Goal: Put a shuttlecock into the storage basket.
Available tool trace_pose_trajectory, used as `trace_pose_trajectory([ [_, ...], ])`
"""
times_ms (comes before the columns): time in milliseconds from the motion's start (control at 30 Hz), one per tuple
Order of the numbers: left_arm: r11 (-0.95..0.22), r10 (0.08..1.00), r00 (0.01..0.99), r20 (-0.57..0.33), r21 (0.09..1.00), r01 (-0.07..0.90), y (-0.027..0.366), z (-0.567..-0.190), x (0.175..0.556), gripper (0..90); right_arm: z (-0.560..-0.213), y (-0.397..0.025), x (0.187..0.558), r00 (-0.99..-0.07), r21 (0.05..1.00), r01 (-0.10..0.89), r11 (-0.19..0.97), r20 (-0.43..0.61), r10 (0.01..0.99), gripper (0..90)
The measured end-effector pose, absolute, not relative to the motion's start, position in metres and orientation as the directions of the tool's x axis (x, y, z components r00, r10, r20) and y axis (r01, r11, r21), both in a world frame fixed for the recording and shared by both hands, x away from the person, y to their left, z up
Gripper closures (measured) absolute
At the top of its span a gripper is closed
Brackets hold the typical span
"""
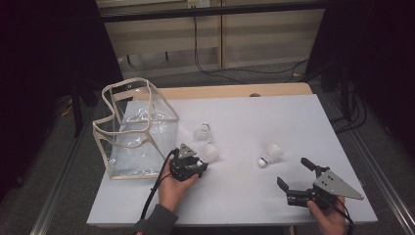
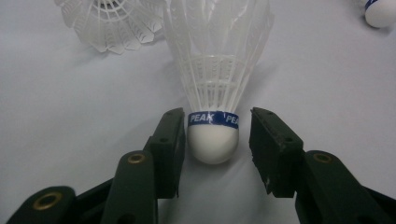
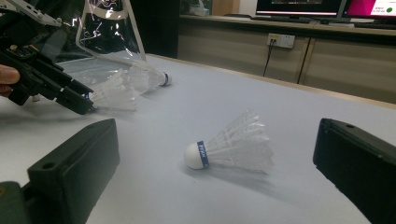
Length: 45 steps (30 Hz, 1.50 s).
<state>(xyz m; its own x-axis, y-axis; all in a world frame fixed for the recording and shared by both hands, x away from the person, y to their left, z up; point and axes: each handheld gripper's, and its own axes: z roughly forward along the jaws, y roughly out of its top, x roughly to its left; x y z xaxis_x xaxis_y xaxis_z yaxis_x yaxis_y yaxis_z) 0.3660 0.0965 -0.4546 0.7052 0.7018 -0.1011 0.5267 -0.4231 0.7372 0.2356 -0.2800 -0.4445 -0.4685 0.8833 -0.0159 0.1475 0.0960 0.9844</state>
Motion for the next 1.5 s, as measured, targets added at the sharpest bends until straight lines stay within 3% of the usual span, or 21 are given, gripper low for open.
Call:
trace_pose_trajectory([
  [567, -0.414, 0.721, 0.684, -0.11, 0.723, 0.553, 0.094, -0.454, 0.369, 64.1, -0.445, -0.281, 0.236, -0.47, 0.984, 0.151, 0.099, -0.016, 0.883, 0.5],
  [1033, -0.416, 0.727, 0.677, -0.111, 0.713, 0.564, 0.093, -0.453, 0.368, 65.2, -0.445, -0.281, 0.236, -0.47, 0.983, 0.152, 0.1, -0.017, 0.883, 0.5],
  [1500, -0.39, 0.713, 0.674, -0.193, 0.69, 0.61, 0.092, -0.444, 0.366, 65.5, -0.445, -0.282, 0.236, -0.469, 0.984, 0.149, 0.094, -0.013, 0.883, 0.5],
])
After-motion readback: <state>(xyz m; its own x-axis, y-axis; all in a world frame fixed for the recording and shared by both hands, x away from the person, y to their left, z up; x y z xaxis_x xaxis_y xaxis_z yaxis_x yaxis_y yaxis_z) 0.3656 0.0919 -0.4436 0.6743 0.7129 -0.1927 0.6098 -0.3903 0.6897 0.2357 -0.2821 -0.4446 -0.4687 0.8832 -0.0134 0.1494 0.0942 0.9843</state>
